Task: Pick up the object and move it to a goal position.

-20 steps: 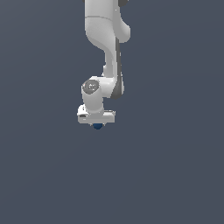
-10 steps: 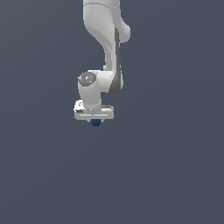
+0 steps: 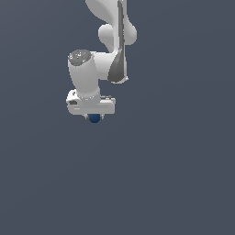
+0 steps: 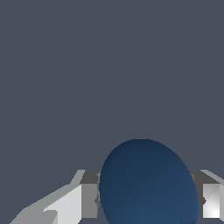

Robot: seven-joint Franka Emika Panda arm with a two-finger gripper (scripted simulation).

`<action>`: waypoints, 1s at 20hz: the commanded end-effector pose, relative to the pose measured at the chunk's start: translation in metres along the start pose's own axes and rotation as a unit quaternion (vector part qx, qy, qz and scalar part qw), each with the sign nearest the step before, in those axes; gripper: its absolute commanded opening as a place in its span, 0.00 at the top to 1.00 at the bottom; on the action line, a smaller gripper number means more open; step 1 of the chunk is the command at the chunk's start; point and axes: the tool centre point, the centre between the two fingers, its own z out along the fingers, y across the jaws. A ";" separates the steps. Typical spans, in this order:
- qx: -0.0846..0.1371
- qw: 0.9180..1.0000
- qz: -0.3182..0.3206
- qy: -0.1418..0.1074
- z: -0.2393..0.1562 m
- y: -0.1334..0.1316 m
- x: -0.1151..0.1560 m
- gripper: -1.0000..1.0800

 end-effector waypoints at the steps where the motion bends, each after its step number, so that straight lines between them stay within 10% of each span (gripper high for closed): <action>1: 0.000 1.000 0.000 0.000 -0.028 0.006 0.000 1.00; 20: 0.000 1.000 0.000 0.000 -0.226 0.048 0.008 1.00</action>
